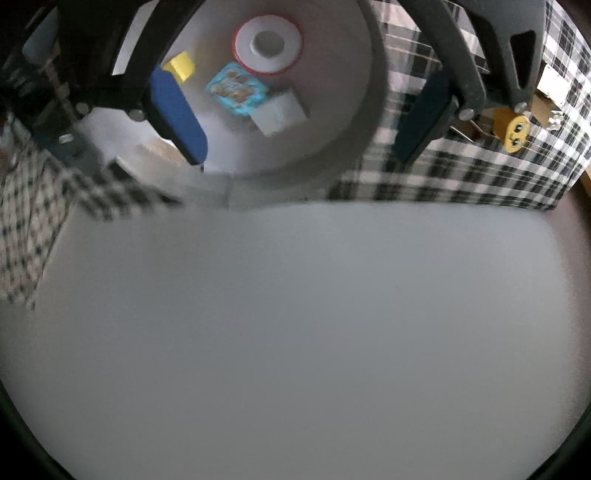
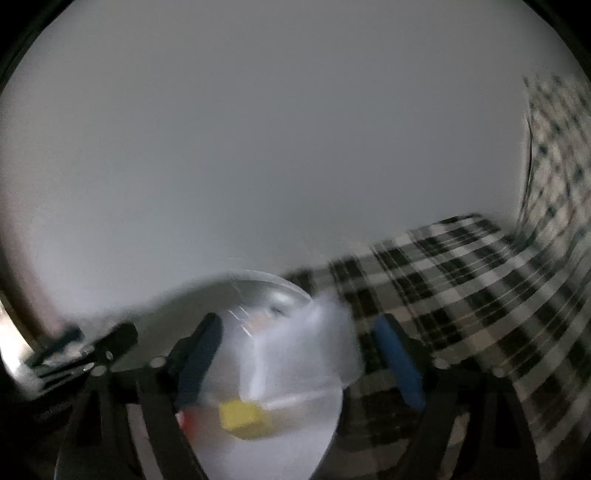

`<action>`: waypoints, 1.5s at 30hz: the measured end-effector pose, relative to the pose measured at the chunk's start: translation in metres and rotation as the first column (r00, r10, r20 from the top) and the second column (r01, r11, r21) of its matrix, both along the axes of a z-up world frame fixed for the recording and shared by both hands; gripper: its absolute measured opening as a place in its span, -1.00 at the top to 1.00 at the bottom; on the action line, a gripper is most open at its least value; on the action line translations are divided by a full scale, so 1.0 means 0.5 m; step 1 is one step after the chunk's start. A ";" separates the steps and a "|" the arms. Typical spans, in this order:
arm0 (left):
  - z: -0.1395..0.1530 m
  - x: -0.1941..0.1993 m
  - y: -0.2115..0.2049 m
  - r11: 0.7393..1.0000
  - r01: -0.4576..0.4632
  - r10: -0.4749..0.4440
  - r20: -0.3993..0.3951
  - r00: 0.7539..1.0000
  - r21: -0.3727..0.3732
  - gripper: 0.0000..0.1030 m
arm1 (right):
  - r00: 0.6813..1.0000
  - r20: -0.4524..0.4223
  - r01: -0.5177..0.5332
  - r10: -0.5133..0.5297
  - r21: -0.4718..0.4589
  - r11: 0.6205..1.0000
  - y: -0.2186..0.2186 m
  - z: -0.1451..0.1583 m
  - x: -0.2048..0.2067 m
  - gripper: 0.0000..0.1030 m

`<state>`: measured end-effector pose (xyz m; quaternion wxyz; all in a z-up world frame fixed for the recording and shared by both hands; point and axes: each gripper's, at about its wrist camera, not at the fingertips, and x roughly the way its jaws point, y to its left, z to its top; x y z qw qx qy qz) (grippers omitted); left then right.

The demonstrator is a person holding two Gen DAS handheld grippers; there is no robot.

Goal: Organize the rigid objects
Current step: 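Open both tools to drop the teal brick and clear tray into the tin, then withdraw both tools from the tin toward the remaining objects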

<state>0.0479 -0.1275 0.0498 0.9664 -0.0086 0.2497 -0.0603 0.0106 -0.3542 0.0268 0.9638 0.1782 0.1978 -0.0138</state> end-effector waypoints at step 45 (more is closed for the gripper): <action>-0.079 -0.141 0.123 0.990 -0.076 0.058 0.149 0.987 0.120 -0.99 | 0.872 0.378 0.395 -0.312 -0.165 0.904 0.127 0.008 -0.207 -0.90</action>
